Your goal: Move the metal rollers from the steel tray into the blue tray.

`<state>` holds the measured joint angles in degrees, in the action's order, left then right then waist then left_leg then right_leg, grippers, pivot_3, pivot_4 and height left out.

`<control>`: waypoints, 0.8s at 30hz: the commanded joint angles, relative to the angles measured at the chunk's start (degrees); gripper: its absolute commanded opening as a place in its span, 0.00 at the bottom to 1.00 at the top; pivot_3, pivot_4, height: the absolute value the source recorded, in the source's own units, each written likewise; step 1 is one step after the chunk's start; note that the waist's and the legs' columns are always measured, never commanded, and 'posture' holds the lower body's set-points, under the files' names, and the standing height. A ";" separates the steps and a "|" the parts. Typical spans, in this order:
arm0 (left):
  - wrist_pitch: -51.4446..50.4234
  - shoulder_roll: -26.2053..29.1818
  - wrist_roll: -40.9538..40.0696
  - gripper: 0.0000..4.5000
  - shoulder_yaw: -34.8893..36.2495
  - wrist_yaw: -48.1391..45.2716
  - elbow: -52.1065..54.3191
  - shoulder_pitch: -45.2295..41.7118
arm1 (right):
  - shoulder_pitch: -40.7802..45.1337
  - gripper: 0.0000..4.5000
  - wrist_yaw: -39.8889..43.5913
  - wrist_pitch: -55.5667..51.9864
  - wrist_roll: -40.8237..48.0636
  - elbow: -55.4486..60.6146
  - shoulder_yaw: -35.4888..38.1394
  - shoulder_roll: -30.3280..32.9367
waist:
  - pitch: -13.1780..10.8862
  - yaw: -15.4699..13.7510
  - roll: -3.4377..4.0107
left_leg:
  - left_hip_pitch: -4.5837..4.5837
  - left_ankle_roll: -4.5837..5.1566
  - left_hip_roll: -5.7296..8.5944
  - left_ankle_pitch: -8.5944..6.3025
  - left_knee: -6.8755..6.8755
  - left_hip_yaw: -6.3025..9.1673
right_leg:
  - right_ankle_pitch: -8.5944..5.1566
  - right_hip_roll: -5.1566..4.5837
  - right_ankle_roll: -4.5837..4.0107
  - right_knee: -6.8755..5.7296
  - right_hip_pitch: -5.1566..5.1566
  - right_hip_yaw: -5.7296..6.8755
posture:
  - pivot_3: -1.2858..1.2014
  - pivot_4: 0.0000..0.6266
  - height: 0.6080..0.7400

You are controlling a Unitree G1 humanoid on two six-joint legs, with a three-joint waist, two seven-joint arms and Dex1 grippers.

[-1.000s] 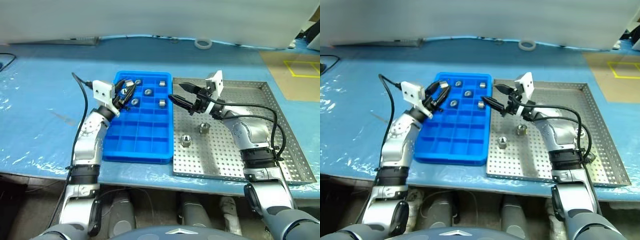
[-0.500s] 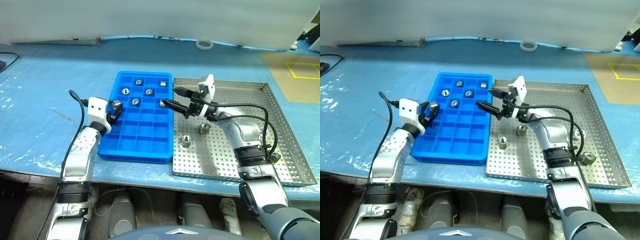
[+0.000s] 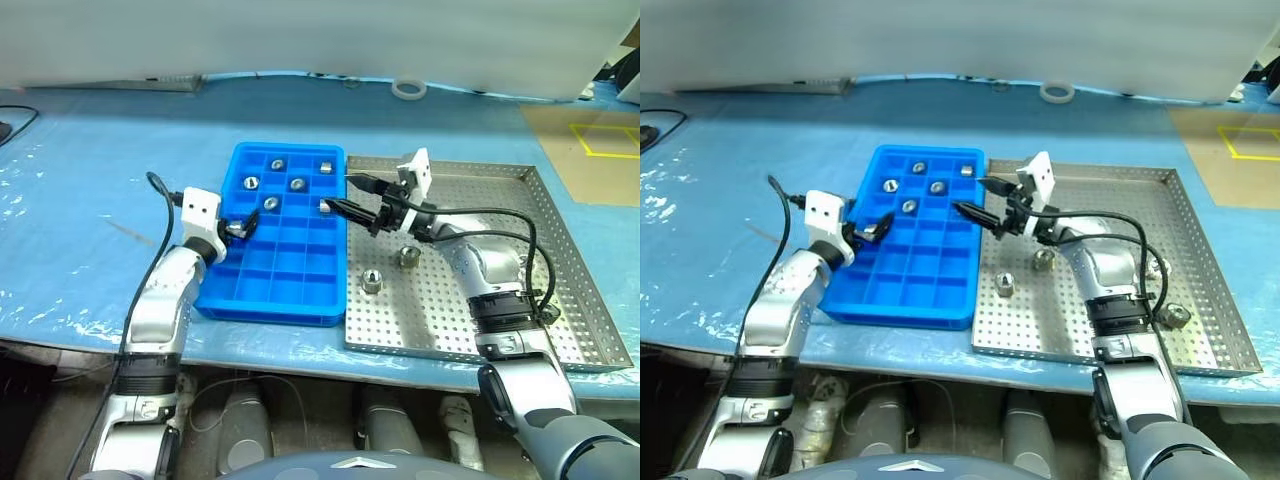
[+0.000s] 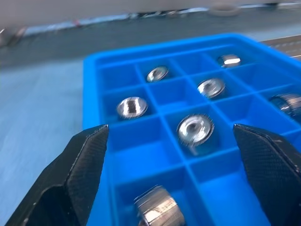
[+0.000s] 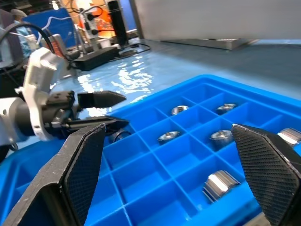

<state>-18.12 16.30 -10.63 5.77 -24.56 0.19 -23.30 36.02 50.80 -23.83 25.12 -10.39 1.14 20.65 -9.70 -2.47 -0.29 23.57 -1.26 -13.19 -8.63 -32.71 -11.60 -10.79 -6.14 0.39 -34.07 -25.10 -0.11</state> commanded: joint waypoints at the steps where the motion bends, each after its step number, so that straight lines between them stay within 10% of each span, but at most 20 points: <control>1: 1.97 -0.59 -5.35 1.00 -0.68 -6.83 -2.01 -6.24 | -0.70 1.00 -1.00 0.16 1.58 3.94 3.57 2.14 | 0.00 0.10 0.00 | 0.00 0.01 0.08 0.00 0.00 0.00 | 0.00 0.00 0.00 0.00 0.00 -0.01 | 0.42 0.24 1.00; 24: 15.34 -7.03 11.63 1.00 -33.38 -57.71 -50.80 -45.99 | -20.44 1.00 -6.57 -6.54 0.23 18.98 9.54 14.81 | 0.02 4.56 0.02 | -0.08 0.32 0.31 -0.02 0.01 -0.11 | 0.01 -0.05 0.01 0.11 0.00 -0.38 | 0.32 0.24 1.00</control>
<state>-5.55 9.64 -1.99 -25.70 -80.79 -47.32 -67.55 15.67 44.64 -30.46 23.89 5.68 8.48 34.83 -9.68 2.09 -0.28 23.49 -0.93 -12.87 -8.67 -32.71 -11.72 -10.78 -6.21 0.40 -33.95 -25.08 -0.48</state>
